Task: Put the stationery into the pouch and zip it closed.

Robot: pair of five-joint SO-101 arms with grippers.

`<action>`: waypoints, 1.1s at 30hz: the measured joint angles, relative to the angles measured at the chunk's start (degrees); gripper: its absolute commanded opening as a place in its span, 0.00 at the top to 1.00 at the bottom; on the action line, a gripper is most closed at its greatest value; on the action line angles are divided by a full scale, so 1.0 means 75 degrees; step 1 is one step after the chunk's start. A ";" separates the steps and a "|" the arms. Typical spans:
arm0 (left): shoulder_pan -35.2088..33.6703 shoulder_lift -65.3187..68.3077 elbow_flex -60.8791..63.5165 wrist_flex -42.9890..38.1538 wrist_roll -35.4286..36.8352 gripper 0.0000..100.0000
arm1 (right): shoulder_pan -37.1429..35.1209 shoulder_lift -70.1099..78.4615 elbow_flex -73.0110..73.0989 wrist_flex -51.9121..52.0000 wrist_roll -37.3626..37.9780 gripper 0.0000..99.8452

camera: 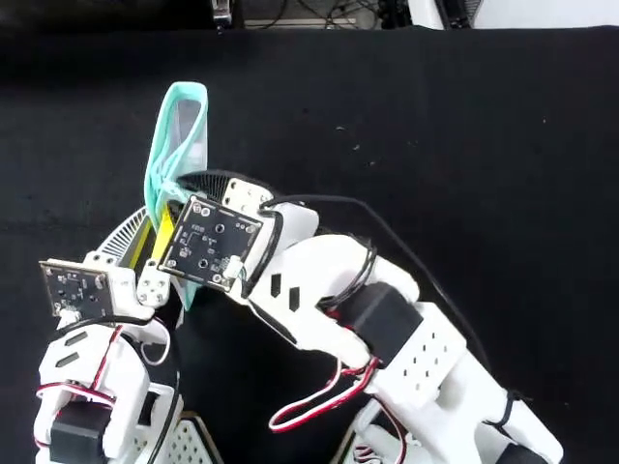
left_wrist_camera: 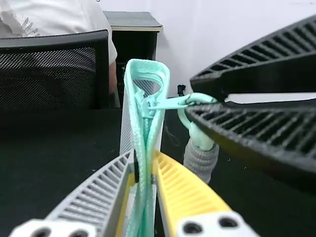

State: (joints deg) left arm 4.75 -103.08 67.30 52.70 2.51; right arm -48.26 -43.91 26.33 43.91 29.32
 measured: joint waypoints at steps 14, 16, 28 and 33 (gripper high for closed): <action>0.0000 0.0000 0.0012 0.0047 0.0000 0.97 | 0.0000 0.0246 -0.0012 -0.0047 -0.0023 0.98; 0.0000 0.0000 0.0012 0.0047 0.0000 0.97 | 0.0000 0.0246 -0.0012 -0.0047 -0.0023 0.98; 0.0000 0.0000 0.0000 0.0129 0.0000 0.97 | 0.0012 0.0375 0.0000 -0.0047 -0.0012 0.90; 0.0000 0.0000 0.0000 0.0129 0.0000 0.97 | 0.0234 0.0481 0.0000 -0.0047 -0.0012 0.92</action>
State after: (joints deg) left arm 4.75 -103.08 67.30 53.67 2.51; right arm -46.51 -40.31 26.33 43.56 29.23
